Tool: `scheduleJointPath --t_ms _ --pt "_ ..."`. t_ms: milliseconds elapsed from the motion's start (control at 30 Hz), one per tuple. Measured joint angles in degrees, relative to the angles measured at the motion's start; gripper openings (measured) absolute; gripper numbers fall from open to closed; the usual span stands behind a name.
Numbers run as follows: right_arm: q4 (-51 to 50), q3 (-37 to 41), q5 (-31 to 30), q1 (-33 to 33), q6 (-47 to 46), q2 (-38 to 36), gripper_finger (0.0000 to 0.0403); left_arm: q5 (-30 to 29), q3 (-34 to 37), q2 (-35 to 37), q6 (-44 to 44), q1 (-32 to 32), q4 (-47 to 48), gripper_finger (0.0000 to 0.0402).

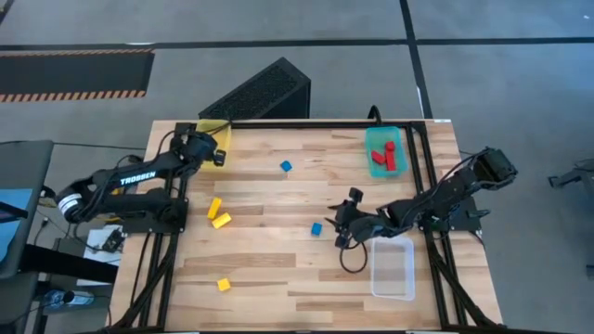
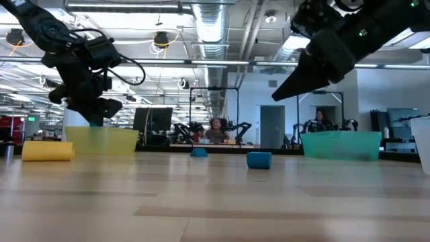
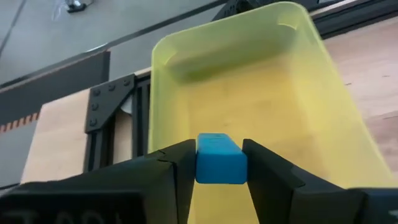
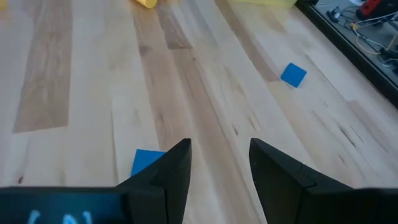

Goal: Sort & place blocks by color
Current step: Put the bottom right blue block into the yellow bin, then put the bottom blue block into the yellow bin

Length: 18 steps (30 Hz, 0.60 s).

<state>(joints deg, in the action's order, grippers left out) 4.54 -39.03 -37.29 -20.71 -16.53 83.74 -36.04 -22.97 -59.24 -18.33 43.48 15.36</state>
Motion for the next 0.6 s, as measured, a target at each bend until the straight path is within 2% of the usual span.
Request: scheduleJointPath --t_ms 233,400,500,600 --pt "-4.73 0.00 -0.12 2.23 -5.04 0.00 0.0190 1.32 -0.12 0.00 2.18 2.65 0.06 0.0156" --pt "-8.65 0.00 -0.08 3.36 -9.04 0.02 0.0195 1.27 -0.12 0.02 3.22 2.78 0.04 0.0166" --pt "-8.70 0.00 1.00 3.34 -9.57 0.02 0.0198 1.94 -0.14 0.66 4.51 1.63 0.15 0.0163" --pt "-8.03 0.00 4.59 3.66 -9.14 0.02 0.0201 5.44 -0.16 1.69 4.76 -1.83 -1.08 0.0158"
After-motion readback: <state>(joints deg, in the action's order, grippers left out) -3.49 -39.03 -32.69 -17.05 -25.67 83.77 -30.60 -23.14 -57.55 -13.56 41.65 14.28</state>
